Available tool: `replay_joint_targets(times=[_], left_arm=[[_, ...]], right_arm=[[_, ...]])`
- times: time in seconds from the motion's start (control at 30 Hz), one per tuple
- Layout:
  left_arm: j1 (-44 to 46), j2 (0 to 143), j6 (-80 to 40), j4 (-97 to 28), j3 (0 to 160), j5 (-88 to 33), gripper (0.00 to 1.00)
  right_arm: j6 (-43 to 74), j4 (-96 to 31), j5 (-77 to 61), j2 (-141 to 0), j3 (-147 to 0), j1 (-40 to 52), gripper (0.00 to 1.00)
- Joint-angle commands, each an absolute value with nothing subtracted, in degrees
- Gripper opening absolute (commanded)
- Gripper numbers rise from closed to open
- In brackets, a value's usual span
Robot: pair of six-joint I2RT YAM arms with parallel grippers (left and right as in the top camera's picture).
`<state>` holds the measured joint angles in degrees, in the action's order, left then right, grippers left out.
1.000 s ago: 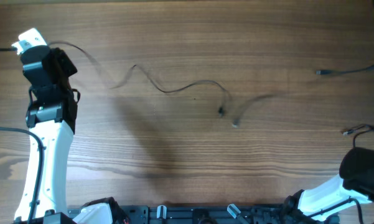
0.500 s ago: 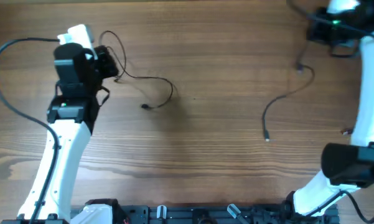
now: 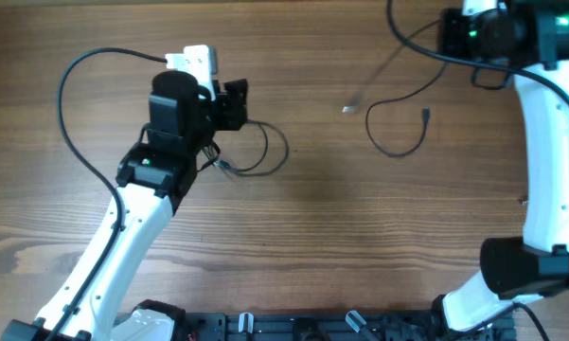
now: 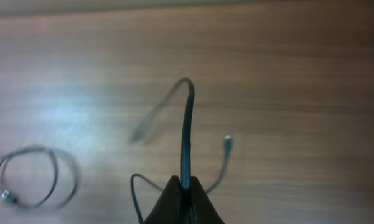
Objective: Untangle cables
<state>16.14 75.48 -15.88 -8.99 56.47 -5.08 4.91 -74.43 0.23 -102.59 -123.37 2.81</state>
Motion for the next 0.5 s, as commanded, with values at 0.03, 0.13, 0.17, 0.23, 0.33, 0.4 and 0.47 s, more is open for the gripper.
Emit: replay_joint_targets(times=[0.03,0.13,0.17,0.23,0.33,0.4,0.47], left_arm=[[21.5,78.6,-15.7,-8.8,56.5,-6.0,0.96],[25.3,79.5,-15.7,-8.9,56.5,-6.3,1.0],[26.3,79.5,-15.5,-9.0,56.5,-7.0,1.0],[28.3,79.5,-15.5,-9.4,56.5,-7.7,1.0],[31.8,79.5,-15.5,-11.0,56.5,-7.7,1.0],[33.2,79.5,-15.5,-11.6,56.5,-7.7,1.0],[34.4,79.5,-15.5,-11.4,56.5,-7.7,1.0]], right_arm=[[6.4,-70.8,4.1,-100.2,-123.5,-3.0,0.04],[9.2,-66.7,7.2,-100.1,-123.7,-9.0,0.04],[9.1,-65.6,8.3,-100.1,-123.7,-11.3,0.04],[9.3,-63.6,9.8,-100.1,-123.8,-16.6,0.04],[15.5,-60.2,14.3,-100.1,-123.9,-27.5,0.04],[18.6,-60.9,15.4,-100.1,-124.2,-35.6,0.04],[21.6,-62.8,12.3,-100.6,-124.2,-44.6,0.04]])
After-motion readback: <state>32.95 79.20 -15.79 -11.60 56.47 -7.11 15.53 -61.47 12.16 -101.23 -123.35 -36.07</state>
